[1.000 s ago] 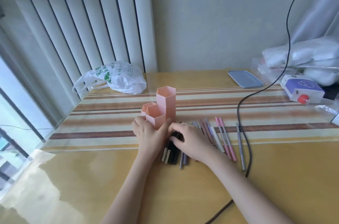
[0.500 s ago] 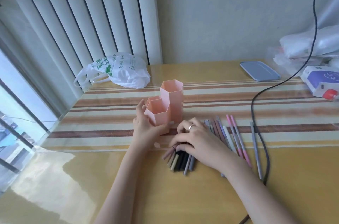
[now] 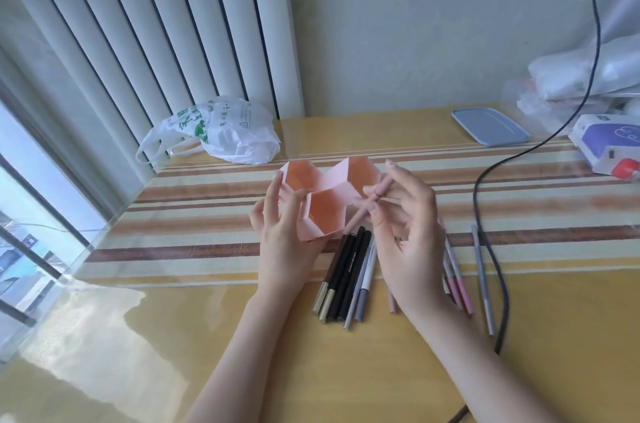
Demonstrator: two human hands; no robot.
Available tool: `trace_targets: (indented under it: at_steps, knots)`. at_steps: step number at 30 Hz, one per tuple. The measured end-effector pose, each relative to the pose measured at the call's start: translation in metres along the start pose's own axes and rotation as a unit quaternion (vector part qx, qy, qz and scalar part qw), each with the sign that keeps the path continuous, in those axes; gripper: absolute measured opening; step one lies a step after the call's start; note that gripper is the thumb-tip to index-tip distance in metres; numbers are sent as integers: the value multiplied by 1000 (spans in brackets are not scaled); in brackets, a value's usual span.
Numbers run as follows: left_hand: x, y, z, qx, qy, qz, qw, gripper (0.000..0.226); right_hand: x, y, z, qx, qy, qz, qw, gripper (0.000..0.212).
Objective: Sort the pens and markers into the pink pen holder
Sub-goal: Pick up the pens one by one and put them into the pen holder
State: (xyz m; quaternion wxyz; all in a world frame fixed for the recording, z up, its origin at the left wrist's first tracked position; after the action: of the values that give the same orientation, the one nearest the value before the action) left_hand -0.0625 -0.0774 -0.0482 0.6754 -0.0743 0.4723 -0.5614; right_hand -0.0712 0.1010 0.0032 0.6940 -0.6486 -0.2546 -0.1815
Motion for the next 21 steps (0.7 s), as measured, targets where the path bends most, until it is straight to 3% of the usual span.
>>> trace_targets:
  at_steps: [5, 10, 14, 18, 21]
  knots:
    - [2, -1, 0, 5, -7, -3, 1000, 67, 1, 6, 9, -79, -38, -19, 996, 48]
    - [-5, 0, -1, 0, -3, -11, 1000, 64, -2, 14, -12, 2, 40, 12, 999, 30]
    - [-3, 0, 0, -5, -1, 3, 1000, 65, -9, 17, -15, 12, 82, 3, 997, 14]
    - [-2, 0, 2, -20, -2, 7, 1000, 54, -10, 18, -24, 44, 158, 22, 986, 14]
    - [3, -2, 6, -33, 0, 26, 999, 61, -10, 18, -24, 44, 170, 30, 984, 19]
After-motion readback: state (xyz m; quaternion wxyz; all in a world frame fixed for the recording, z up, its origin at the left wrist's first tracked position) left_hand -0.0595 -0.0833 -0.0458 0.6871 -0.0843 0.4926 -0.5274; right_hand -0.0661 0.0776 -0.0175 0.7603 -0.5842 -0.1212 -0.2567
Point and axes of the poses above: each hand's wrist, its own y-axis away from the middle knuckle, its own z-axis out of the back of the hand, x = y × z, the point moved 9 cm from there along -y, towards the middle knuckle, and after that the axes turned 1 degree about z, right-handed, at the moved point
